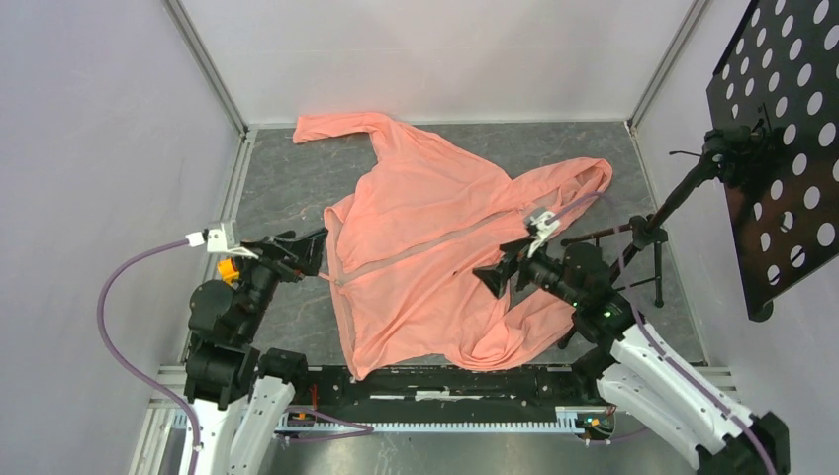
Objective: Zip up the jacket
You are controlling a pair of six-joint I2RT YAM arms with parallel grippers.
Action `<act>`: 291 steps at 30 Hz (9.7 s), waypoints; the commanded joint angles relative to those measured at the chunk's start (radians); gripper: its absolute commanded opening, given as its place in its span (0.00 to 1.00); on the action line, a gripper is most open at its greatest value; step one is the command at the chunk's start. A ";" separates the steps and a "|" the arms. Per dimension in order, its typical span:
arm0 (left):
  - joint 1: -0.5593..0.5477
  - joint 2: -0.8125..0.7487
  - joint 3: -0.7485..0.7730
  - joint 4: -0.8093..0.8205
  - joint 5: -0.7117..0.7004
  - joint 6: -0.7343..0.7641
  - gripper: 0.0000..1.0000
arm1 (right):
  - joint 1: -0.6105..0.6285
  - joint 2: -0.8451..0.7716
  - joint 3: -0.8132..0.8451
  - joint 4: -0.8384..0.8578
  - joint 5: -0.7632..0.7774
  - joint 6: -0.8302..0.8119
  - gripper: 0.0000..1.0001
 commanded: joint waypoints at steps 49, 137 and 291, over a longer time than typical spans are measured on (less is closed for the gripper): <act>0.001 1.151 0.300 -0.333 0.052 0.004 0.78 | 0.802 0.898 0.342 0.283 0.875 0.126 0.76; 0.099 1.347 0.186 -0.039 0.244 0.016 0.61 | 0.477 1.230 0.556 0.520 0.266 0.357 0.57; 0.160 0.731 -0.211 0.043 0.419 -0.373 0.46 | 0.662 1.238 0.504 0.531 0.350 -0.131 0.05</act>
